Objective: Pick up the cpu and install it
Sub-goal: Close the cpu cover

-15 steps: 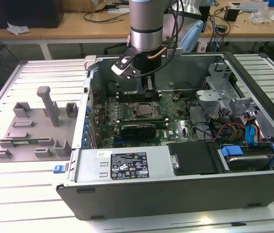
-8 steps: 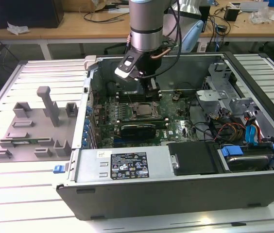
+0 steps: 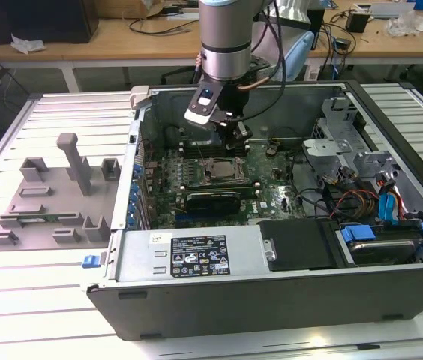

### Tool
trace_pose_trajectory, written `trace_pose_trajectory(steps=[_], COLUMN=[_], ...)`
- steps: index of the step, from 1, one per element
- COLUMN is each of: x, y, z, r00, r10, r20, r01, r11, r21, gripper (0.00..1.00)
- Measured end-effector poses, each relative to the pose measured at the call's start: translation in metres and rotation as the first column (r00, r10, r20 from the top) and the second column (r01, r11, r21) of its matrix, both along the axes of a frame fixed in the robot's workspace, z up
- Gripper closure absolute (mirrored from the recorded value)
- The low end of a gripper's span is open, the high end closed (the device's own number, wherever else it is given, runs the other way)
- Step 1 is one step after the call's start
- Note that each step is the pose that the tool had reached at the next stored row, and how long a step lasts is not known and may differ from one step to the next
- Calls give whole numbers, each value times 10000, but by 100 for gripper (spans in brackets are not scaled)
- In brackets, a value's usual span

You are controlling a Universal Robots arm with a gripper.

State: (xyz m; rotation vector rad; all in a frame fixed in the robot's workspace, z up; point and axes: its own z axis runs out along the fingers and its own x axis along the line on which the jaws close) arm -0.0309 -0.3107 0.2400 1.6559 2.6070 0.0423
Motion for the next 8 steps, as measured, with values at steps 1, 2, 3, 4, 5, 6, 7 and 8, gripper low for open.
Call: trace_pose_trajectory(steps=[1,2,3,4,5,6,7,8], x=[0,0,0,0,0,0,0,0], y=[0,0,0,0,0,0,0,0], z=[-1,-1,-2,-3,-4,-4,-5,-6], r00=[9997,9991,9972,9956,9928,9895,9866,9811], r10=[224,435,746,941,1197,1444,1633,1933], r20=[0,0,0,0,0,0,-1,-1], r01=[-224,-435,-746,-941,-1197,-1444,-1633,-1933], r11=[9997,9991,9972,9956,9928,9895,9866,9811], r21=[-1,-2,-4,-5,-5,-7,-8,-10], gripper=[89,89,89,89,89,89,89,89])
